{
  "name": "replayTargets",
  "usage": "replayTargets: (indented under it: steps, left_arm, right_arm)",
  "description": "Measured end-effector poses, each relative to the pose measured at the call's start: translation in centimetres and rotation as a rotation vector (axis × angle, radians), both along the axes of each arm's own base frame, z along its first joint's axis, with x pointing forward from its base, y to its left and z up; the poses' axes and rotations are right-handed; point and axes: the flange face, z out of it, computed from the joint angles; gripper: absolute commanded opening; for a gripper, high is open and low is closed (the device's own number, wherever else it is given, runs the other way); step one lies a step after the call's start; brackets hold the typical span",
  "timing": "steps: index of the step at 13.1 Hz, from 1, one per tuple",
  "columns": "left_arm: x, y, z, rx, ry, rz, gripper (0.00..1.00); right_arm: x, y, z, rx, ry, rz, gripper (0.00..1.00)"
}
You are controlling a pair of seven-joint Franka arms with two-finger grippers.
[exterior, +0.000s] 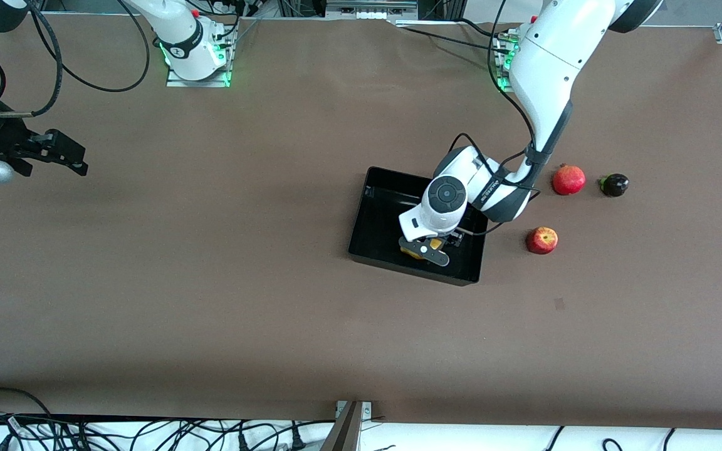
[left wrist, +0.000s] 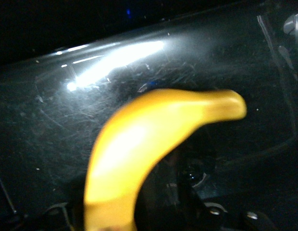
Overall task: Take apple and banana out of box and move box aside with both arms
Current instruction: 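Move the left gripper over the yellow banana in the tray, then grasp the yellow banana and lift it out of the tray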
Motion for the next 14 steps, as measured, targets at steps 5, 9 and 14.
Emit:
replayTargets:
  steps: [5, 9, 14]
  left_arm:
    - [0.8, 0.4, 1.7, 0.009, -0.006, 0.012, 0.00]
    - [1.3, 0.5, 8.8, 0.014, 0.005, 0.049, 0.00]
    - [3.0, 2.6, 17.8, 0.032, 0.034, 0.118, 0.00]
  right_arm:
    - [0.0, 0.0, 0.0, 0.000, 0.000, 0.000, 1.00]
    - [0.0, 0.0, 0.0, 0.000, 0.000, 0.000, 1.00]
    - [0.0, 0.0, 0.0, 0.000, 0.000, 0.000, 1.00]
